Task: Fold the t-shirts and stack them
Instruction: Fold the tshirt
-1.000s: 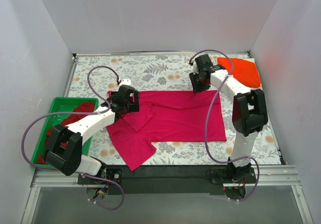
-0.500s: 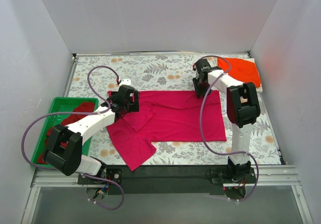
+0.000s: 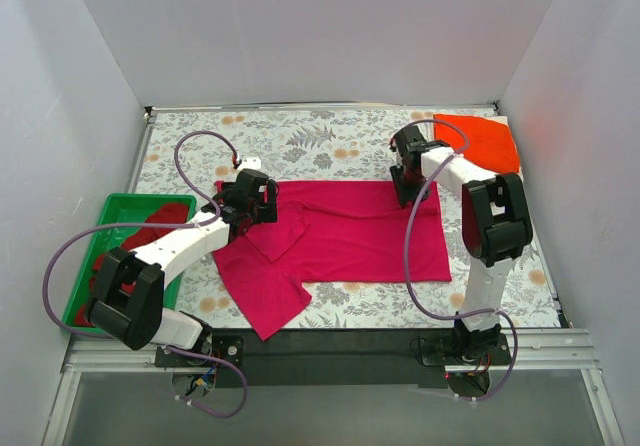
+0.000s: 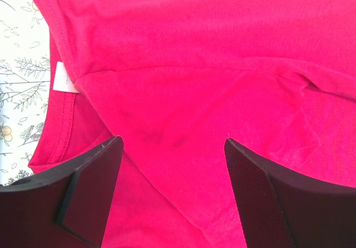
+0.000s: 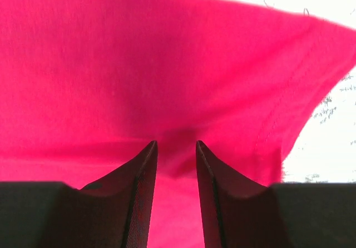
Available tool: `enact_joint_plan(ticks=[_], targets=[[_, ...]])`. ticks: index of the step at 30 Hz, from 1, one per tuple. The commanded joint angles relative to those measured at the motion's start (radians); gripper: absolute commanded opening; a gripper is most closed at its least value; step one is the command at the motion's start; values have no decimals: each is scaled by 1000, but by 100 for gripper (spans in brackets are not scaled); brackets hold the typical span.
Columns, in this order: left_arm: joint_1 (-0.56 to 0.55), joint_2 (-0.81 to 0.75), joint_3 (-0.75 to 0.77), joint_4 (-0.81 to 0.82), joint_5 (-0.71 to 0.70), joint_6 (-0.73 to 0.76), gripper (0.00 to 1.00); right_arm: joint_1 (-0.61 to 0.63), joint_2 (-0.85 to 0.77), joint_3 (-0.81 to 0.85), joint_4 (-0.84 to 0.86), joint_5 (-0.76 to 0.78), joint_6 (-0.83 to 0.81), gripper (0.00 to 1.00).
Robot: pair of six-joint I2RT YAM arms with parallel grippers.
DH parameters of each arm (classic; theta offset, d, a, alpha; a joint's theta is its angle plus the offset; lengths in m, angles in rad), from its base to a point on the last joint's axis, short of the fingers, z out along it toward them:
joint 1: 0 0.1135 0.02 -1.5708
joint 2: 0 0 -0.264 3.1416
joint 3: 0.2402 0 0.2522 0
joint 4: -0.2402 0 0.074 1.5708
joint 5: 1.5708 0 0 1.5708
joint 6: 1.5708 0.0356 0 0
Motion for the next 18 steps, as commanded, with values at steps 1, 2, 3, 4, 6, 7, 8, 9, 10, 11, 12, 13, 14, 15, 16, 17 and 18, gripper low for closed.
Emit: enact_joint_plan(ticks=[1, 2, 3, 4, 6, 7, 8, 9, 10, 11, 12, 13, 14, 15, 16, 17, 18], targets=[[5, -27, 4, 6, -29, 11, 68, -1, -75, -42, -29, 15, 12, 35], [5, -28, 2, 4, -30, 11, 68, -1, -86, -52, -27, 15, 15, 35], [4, -28, 1, 4, -30, 11, 68, -1, -90, -62, -26, 18, 15, 34], [5, -30, 2, 4, -30, 11, 68, -3, -96, -71, -26, 19, 21, 35], [4, -28, 2, 4, -30, 11, 68, -1, -107, -98, -23, 21, 27, 35], [5, -27, 2, 4, -30, 9, 68, -3, -112, -112, -21, 21, 30, 34], [5, -30, 2, 4, -30, 9, 68, -3, -124, -125, -18, 22, 39, 34], [5, -30, 2, 4, -32, 8, 68, -1, -133, -154, -7, 24, 44, 34], [5, -30, 2, 4, -32, 6, 68, -3, -151, -170, 0, 26, 47, 34], [5, -28, 2, 4, -32, 4, 68, -12, -164, -201, 13, 26, 56, 34], [5, -28, 2, 3, -35, 3, 68, -18, -173, -217, 25, 21, 61, 34], [7, -30, 2, 3, -42, 0, 68, -30, -181, -227, 46, 4, 70, 34], [7, -30, 4, 0, -47, -8, 68, -55, -199, -237, 56, -5, 85, 34], [10, -28, 5, 0, -49, -14, 68, -66, -210, -249, 66, -16, 88, 34], [20, -28, 7, -3, -40, -23, 68, -73, -221, -253, 100, -37, 88, 34], [31, -25, 8, -5, -29, -43, 68, -84, -246, -257, 118, -49, 90, 33], [45, -19, 13, -6, -14, -57, 68, -92, -256, -257, 138, -62, 98, 33]])
